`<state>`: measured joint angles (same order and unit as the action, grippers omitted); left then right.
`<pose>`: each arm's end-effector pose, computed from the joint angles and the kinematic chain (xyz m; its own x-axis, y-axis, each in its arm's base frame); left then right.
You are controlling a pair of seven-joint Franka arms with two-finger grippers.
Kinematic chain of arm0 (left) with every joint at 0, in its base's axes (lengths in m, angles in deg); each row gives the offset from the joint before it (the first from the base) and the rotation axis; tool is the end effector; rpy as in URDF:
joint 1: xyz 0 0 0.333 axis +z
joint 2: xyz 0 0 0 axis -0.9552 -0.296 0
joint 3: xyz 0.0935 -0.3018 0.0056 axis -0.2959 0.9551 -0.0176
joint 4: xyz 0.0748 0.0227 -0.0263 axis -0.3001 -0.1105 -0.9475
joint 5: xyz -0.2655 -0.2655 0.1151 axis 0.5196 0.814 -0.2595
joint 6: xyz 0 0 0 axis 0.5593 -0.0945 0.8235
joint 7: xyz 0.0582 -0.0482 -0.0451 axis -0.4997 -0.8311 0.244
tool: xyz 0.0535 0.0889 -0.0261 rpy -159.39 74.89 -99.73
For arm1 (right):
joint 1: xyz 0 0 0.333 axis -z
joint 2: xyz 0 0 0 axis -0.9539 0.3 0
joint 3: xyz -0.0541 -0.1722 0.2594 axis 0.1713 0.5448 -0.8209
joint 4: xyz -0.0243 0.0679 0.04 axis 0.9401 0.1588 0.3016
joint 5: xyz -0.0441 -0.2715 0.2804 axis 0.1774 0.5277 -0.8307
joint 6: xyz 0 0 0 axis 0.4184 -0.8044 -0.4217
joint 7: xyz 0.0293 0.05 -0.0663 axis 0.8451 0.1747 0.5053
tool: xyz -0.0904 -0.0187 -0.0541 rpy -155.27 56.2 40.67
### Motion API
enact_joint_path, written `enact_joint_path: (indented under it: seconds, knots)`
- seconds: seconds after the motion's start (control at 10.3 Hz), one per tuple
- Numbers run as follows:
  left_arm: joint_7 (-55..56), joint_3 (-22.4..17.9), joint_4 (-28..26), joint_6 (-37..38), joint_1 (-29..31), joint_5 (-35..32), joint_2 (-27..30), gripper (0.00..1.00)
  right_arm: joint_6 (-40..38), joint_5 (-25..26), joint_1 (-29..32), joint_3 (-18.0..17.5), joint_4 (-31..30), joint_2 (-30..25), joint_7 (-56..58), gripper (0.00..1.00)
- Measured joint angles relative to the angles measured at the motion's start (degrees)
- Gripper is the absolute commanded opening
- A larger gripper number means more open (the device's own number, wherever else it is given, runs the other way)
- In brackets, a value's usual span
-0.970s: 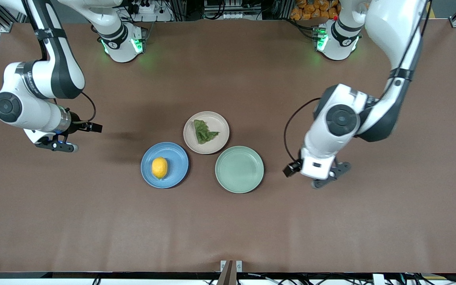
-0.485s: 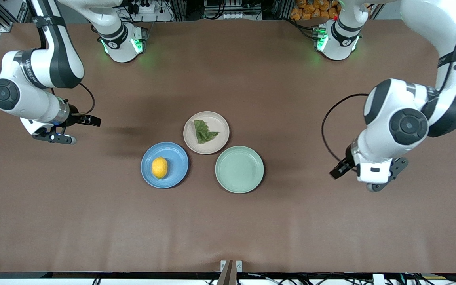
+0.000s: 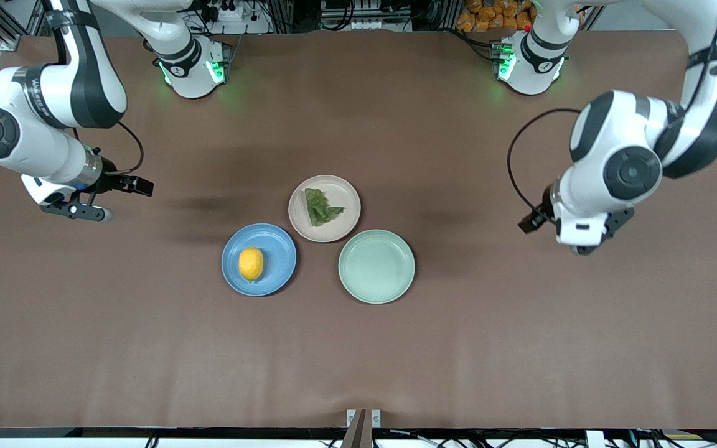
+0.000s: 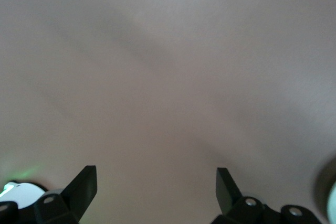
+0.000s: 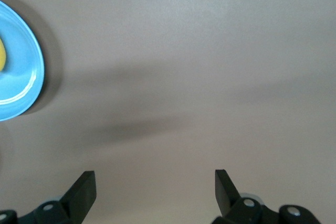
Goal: Place lemon and lettuce in plates
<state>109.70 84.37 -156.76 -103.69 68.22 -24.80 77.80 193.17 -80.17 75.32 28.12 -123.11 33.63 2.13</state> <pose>0.5559 -0.1630 0.4036 0.7758 0.6203 -0.1157 0.5876 -0.7770 -0.2260 0.5114 0.0067 0.3898 0.9725 -0.1699 -0.1595 -0.1619 -0.9849 0.0617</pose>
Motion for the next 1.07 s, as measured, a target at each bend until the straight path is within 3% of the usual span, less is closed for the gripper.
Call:
enact_joint_path:
  seconds: [0.19,0.39,0.68,0.87,1.07]
  knots:
    - [-1.9,-0.9,-3.4,-0.5,-0.4,1.0,5.3,1.0,-0.2,0.0,0.0,0.1,0.0,-1.2,0.0,1.0]
    - [-2.8,-1.5,-3.2,-2.3,-0.4,1.5,8.9,1.0,-0.5,0.0,0.0,0.2,-0.1,-2.0,0.0,1.0]
    - [-11.9,-1.8,3.3,-3.7,-0.3,1.5,10.3,1.0,-0.7,0.1,0.1,0.3,0.5,-2.6,0.0,1.0]
    - [-25.7,-3.3,5.4,-3.7,0.0,2.2,11.1,1.0,-2.5,0.1,0.3,0.6,3.9,-2.7,0.0,1.0]
    - [-31.8,-4.3,6.0,-3.7,0.2,4.5,11.7,1.0,-4.2,0.1,0.3,0.7,7.9,-2.8,0.0,1.0]
